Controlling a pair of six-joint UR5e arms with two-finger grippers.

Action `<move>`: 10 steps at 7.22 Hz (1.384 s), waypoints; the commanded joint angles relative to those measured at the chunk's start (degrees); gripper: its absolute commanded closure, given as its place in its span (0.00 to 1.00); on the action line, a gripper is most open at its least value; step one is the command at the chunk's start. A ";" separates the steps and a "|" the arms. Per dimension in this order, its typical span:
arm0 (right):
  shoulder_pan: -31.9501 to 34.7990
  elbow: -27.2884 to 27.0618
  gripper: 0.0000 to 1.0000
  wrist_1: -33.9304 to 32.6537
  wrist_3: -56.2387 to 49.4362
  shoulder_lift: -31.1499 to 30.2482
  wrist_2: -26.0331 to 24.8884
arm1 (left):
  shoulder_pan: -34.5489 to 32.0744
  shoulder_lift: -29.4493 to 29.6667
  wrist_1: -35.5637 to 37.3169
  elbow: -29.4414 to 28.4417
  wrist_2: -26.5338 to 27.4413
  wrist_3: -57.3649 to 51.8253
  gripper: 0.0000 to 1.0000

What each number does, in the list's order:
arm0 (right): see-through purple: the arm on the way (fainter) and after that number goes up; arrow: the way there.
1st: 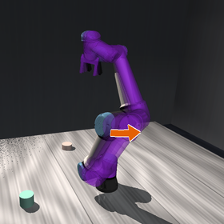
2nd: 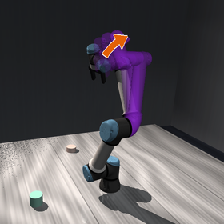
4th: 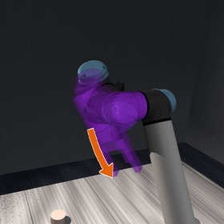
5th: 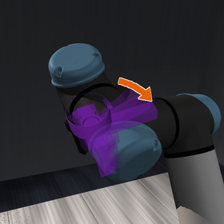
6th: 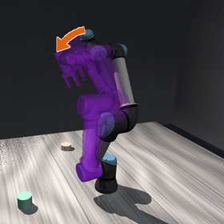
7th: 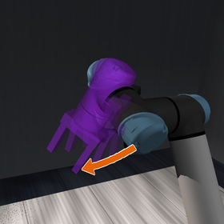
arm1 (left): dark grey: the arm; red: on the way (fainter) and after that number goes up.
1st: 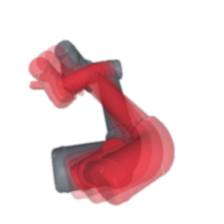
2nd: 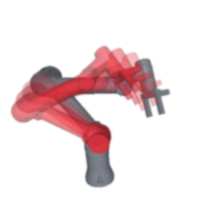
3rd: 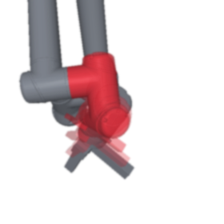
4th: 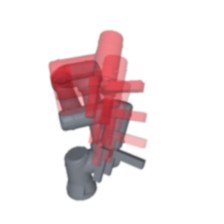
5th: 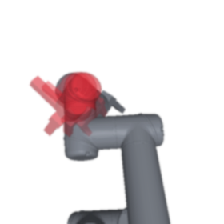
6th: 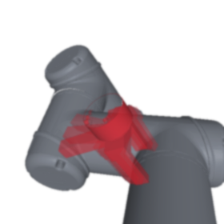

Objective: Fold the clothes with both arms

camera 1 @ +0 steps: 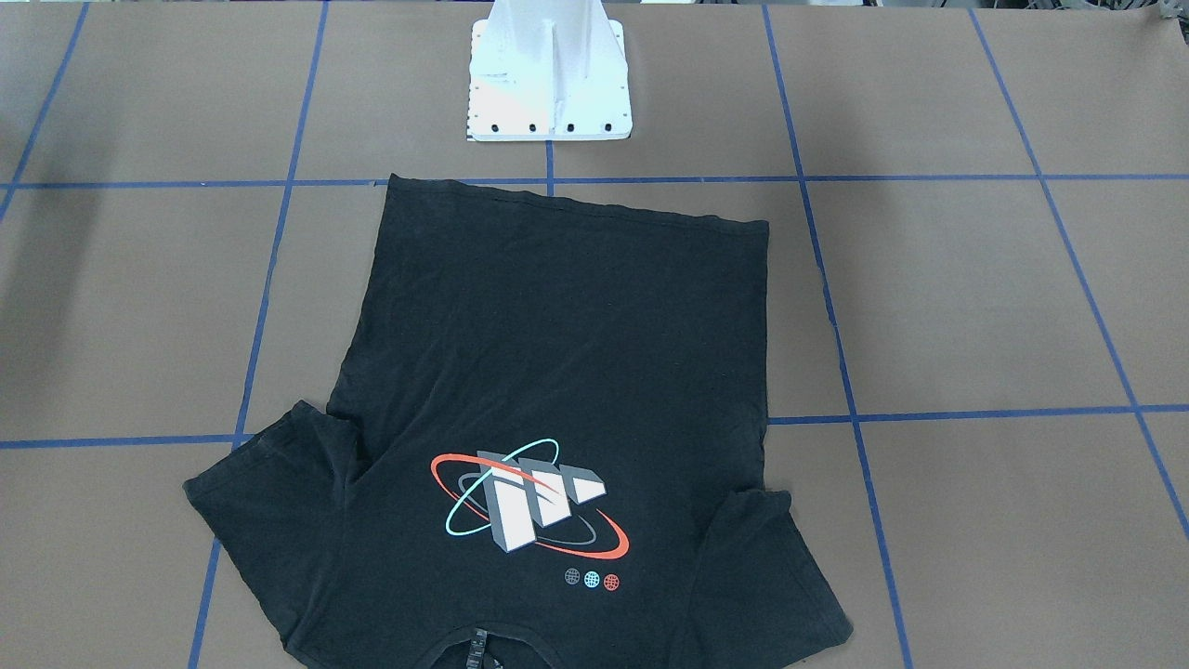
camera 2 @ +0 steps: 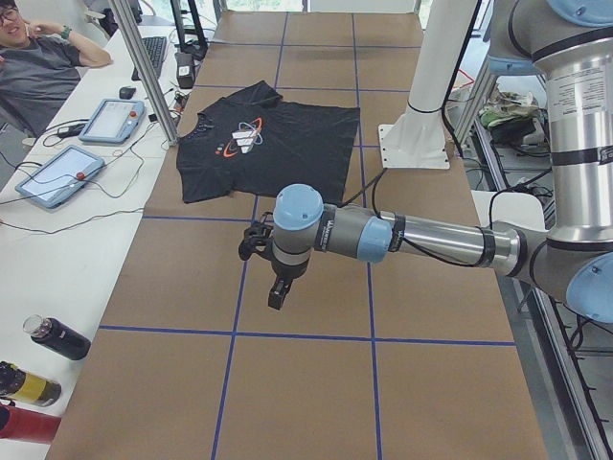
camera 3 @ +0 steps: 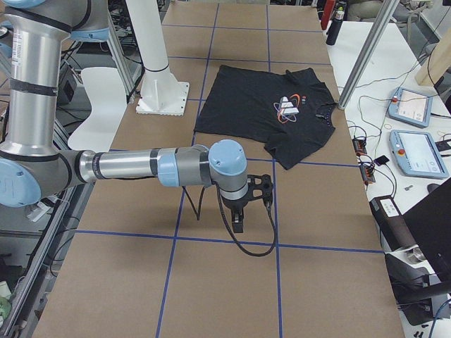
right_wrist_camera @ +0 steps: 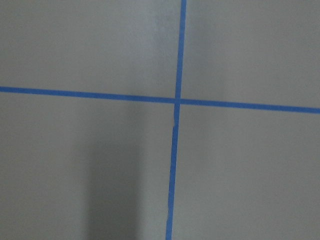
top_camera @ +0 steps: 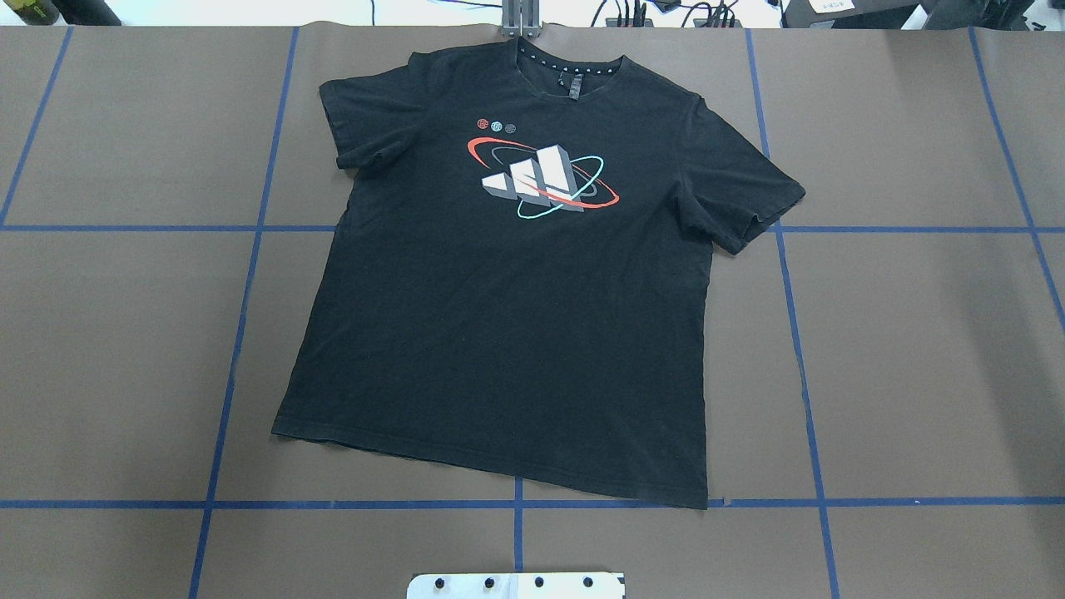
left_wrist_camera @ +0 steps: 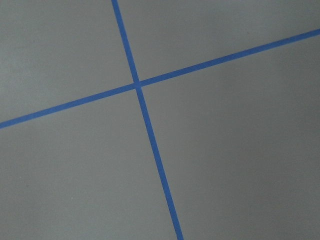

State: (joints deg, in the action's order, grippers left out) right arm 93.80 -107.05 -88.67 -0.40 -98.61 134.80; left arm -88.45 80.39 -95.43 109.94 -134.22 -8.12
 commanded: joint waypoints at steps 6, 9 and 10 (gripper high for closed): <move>-8.52 7.11 0.00 6.31 11.82 15.34 2.13 | 3.10 25.33 -16.45 -12.71 10.04 0.39 0.00; -20.81 12.27 0.00 15.58 37.32 23.17 -5.13 | 10.11 25.08 -29.70 -15.27 10.12 18.29 0.00; -24.85 16.66 0.00 23.46 44.19 24.94 -8.30 | 11.19 25.08 -29.81 -15.63 10.12 18.23 0.00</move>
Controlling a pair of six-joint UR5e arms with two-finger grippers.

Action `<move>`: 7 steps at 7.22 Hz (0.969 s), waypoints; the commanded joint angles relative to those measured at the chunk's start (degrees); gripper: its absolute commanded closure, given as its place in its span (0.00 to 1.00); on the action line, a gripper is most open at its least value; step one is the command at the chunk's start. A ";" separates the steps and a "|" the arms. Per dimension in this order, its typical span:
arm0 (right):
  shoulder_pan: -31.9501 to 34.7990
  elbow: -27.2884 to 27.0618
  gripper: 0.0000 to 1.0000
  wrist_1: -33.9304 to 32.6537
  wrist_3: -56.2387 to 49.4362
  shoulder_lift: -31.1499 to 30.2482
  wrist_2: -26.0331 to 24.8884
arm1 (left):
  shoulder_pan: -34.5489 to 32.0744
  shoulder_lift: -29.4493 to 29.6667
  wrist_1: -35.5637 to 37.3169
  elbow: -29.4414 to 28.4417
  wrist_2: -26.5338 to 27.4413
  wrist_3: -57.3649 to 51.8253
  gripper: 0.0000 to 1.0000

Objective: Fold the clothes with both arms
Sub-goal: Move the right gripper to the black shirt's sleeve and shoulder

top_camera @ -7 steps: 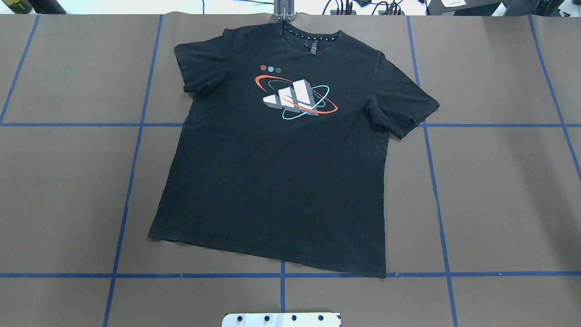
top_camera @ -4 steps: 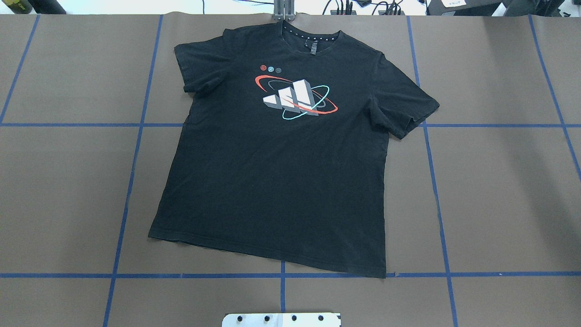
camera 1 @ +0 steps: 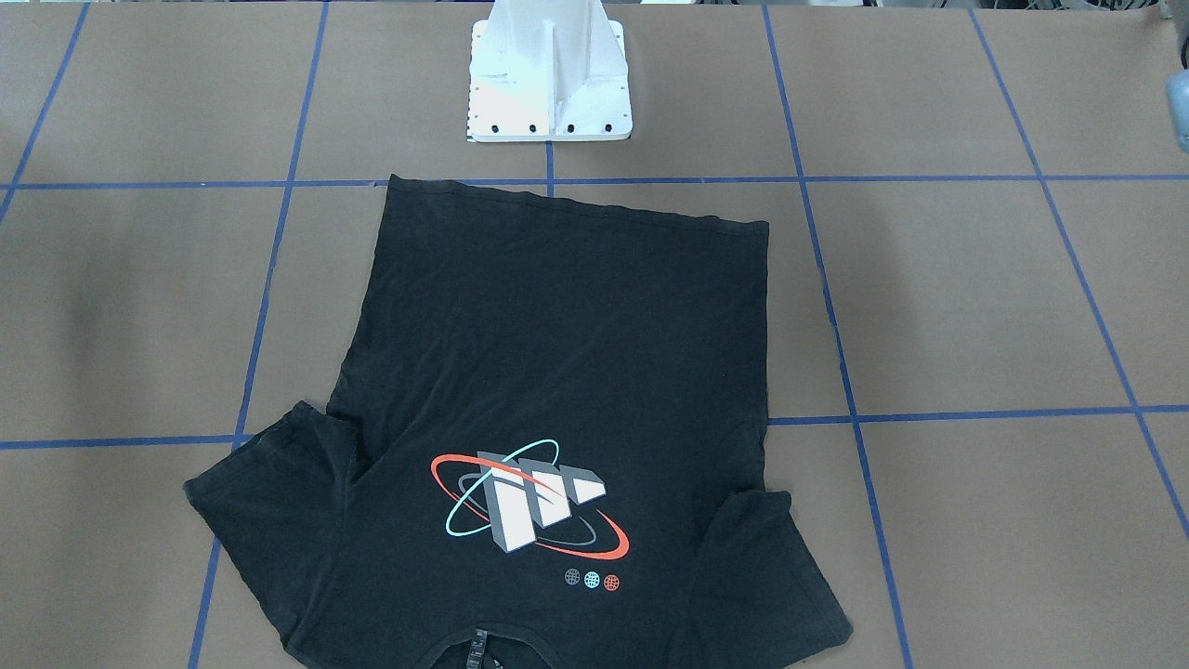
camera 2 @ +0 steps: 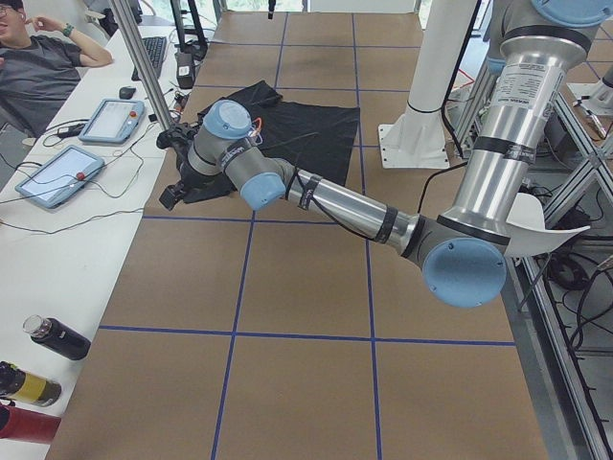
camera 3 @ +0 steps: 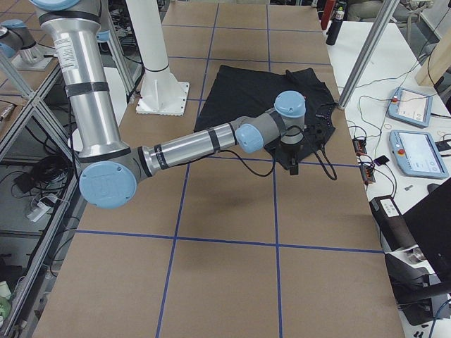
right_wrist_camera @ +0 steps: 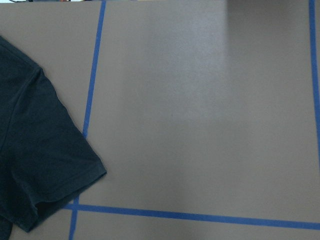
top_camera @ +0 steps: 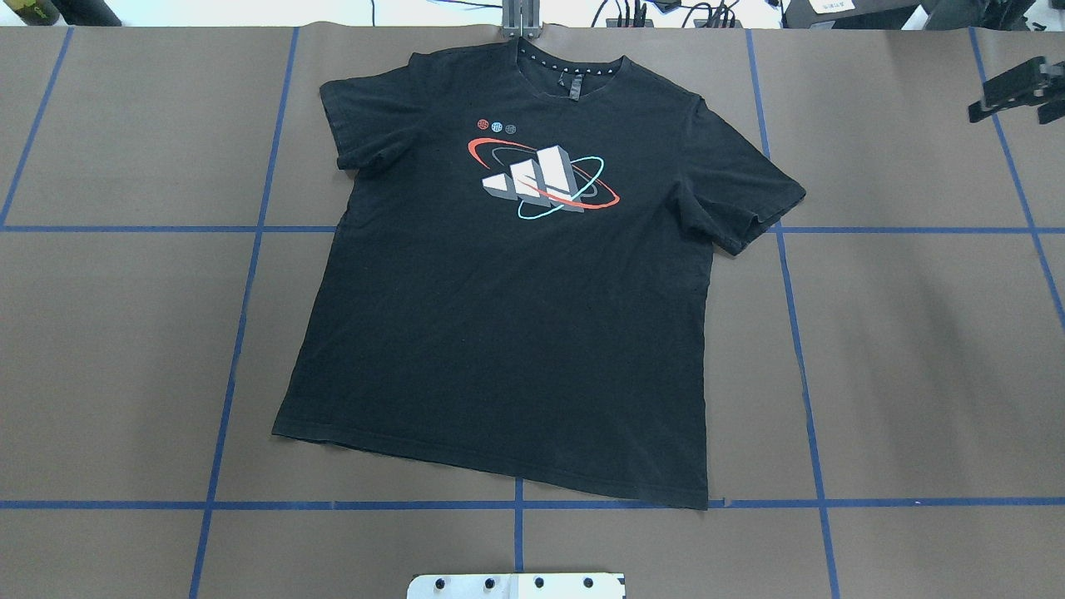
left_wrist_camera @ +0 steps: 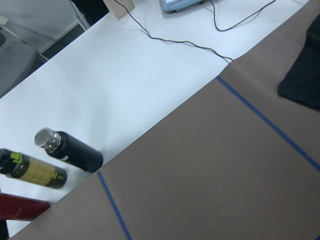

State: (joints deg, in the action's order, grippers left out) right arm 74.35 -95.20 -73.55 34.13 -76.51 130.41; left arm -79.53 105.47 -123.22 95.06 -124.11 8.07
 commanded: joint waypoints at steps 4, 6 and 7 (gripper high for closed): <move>-18.44 21.07 0.06 30.62 27.39 9.00 -17.73 | 2.45 -0.17 -2.11 -0.66 -0.08 2.04 0.00; -19.67 23.65 0.19 32.06 27.31 9.01 -20.36 | 2.45 -0.35 -2.11 -0.58 -0.08 2.04 0.00; -20.55 23.92 0.21 32.06 27.31 8.92 -21.24 | 2.45 -0.35 -2.11 -0.66 -0.08 2.04 0.00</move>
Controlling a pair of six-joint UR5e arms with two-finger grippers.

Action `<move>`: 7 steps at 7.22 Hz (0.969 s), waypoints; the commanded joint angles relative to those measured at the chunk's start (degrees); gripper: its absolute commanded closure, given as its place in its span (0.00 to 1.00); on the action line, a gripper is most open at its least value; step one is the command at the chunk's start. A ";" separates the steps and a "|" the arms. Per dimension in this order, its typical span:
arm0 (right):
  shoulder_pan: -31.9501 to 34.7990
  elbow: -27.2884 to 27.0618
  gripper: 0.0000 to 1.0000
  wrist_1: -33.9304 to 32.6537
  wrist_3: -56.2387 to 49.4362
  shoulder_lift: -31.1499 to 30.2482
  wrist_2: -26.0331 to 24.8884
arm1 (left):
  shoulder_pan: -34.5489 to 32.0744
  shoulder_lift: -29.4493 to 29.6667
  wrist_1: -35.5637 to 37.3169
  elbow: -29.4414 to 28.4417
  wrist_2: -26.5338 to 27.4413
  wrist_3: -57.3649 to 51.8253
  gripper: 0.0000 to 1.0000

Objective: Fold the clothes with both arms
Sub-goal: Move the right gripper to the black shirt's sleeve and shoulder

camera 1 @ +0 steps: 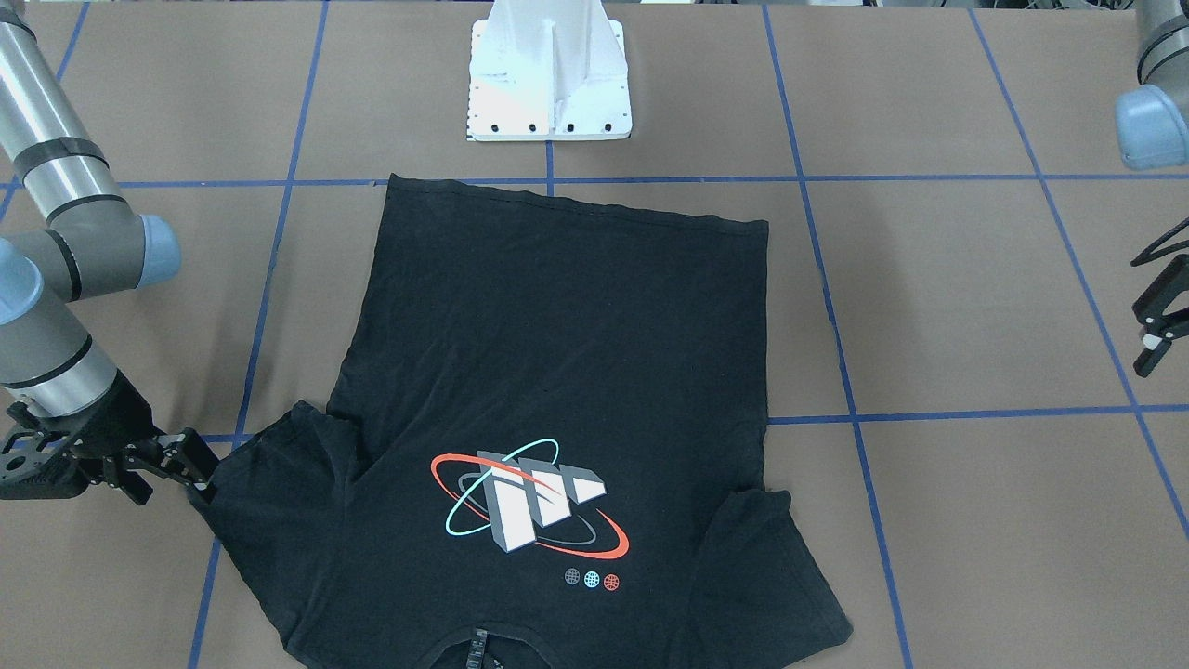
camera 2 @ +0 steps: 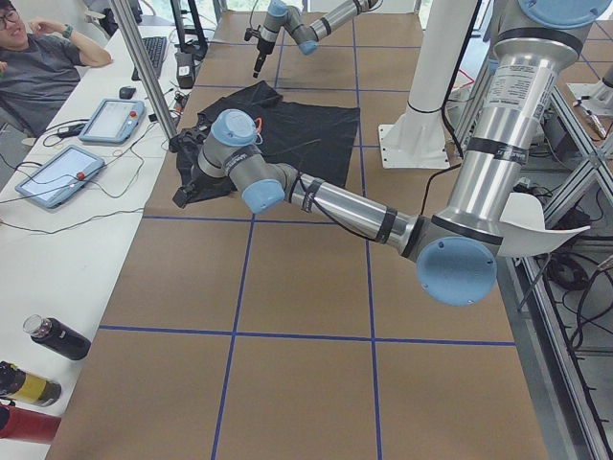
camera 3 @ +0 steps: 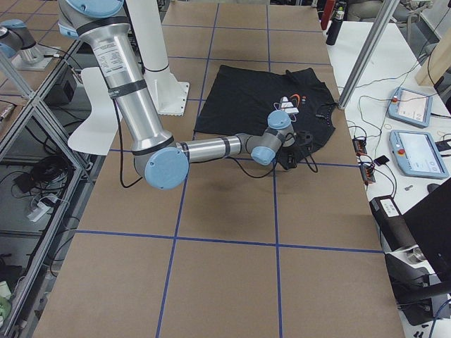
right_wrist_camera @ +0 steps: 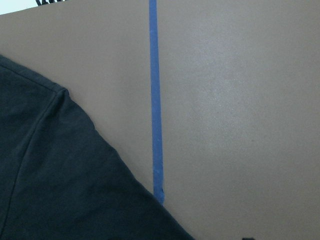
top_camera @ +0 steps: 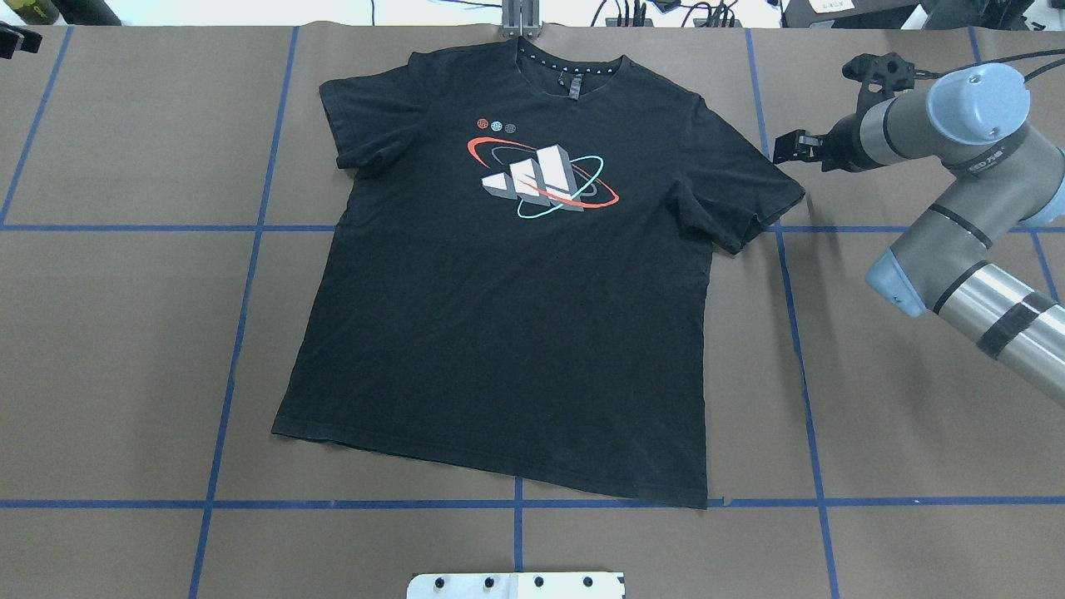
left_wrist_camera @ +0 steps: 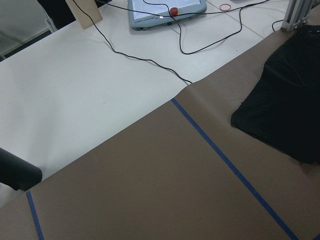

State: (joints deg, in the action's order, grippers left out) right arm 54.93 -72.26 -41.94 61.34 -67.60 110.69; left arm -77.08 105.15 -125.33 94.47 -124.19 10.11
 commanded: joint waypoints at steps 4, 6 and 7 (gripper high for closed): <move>-2.72 1.77 0.34 0.54 0.09 -0.43 -3.64 | 0.18 -0.04 0.08 -0.60 0.00 0.00 0.00; -2.72 1.43 0.52 0.45 1.05 -0.43 -3.64 | 0.18 -0.04 0.08 -0.69 0.00 0.00 0.00; -2.81 0.99 0.85 0.54 3.24 -0.08 -3.46 | 0.18 -0.04 0.08 -0.78 0.00 0.00 0.00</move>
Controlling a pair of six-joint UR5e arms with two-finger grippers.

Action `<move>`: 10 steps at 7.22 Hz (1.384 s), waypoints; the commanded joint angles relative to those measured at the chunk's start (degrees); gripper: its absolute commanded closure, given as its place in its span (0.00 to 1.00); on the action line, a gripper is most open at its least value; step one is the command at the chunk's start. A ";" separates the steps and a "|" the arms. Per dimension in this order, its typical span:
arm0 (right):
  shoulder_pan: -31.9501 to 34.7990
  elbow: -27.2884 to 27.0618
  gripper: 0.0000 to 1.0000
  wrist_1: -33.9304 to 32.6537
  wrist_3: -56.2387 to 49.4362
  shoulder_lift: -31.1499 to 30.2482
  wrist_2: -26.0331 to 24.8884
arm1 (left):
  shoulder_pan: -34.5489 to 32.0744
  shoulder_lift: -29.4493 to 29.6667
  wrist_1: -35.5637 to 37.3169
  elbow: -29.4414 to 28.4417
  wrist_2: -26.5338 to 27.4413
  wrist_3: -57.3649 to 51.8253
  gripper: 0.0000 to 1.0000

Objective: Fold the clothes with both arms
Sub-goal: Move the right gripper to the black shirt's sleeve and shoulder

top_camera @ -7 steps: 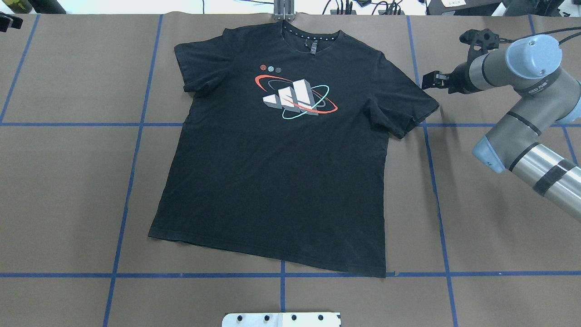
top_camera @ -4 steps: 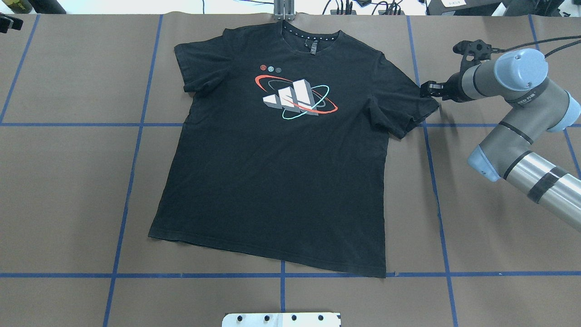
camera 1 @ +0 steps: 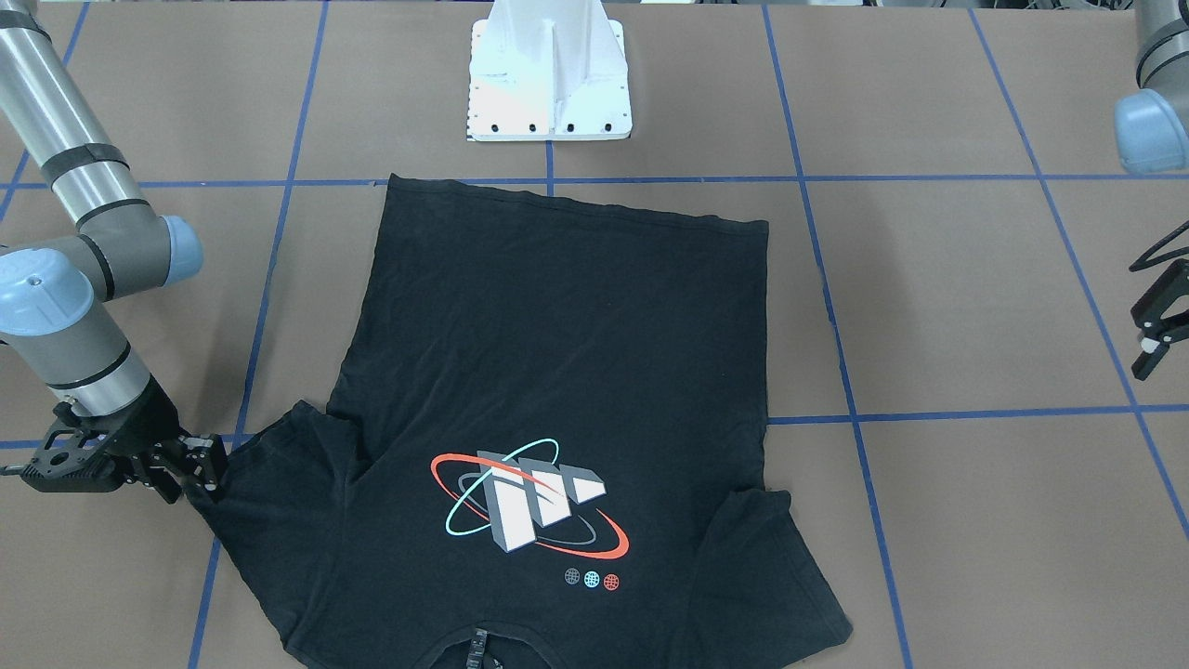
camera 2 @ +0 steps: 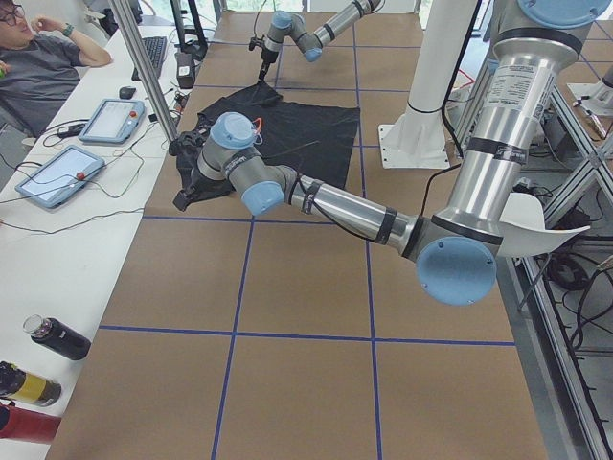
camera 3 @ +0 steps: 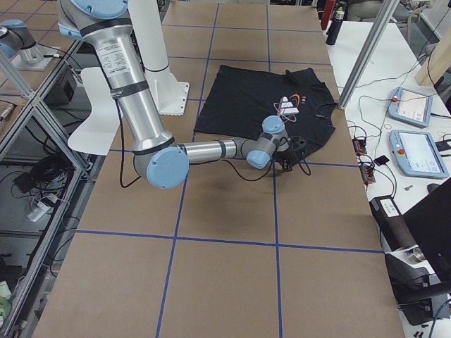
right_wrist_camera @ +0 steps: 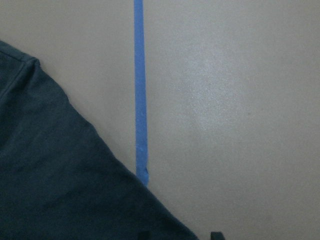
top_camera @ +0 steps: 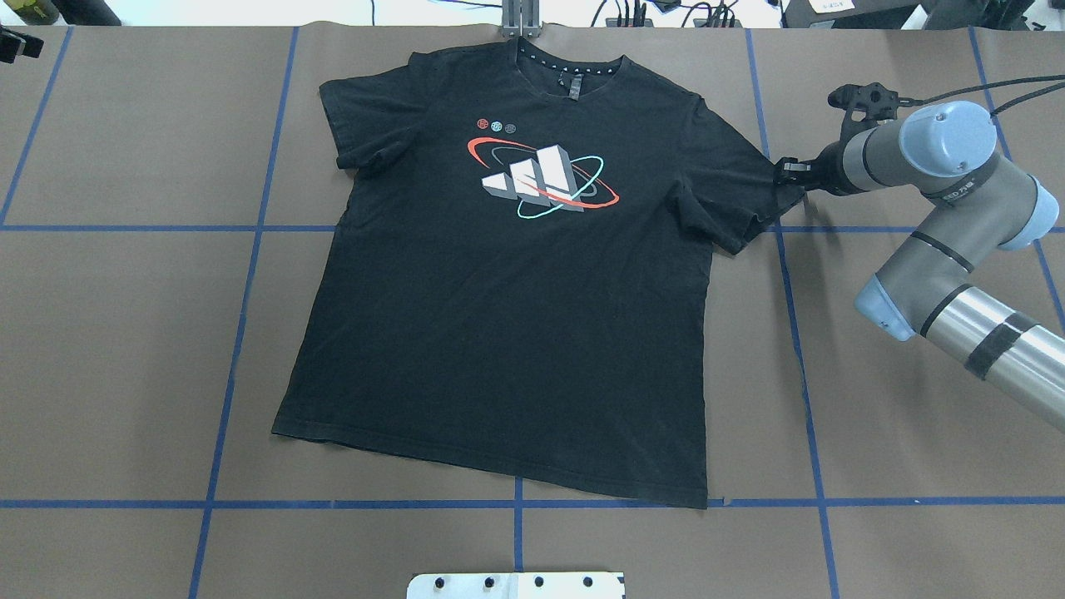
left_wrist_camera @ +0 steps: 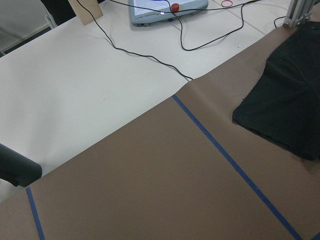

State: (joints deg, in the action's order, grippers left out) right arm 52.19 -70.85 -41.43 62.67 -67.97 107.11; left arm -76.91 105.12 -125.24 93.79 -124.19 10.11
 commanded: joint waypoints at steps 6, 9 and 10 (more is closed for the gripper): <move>-0.25 -5.35 1.00 -15.12 6.05 9.83 0.04 | 0.09 -0.09 0.00 -0.36 0.00 0.00 0.00; -4.01 0.06 1.00 -22.99 14.48 22.66 -6.87 | 0.09 -0.09 -0.09 -0.27 0.00 0.00 0.00; -5.33 6.28 1.00 -22.81 16.24 28.10 -8.13 | 0.09 -0.09 -0.09 -0.01 0.00 0.00 0.00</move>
State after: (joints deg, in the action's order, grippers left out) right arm 48.71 -70.76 -63.80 76.41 -46.07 101.52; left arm -76.82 105.03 -125.30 93.55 -124.19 10.11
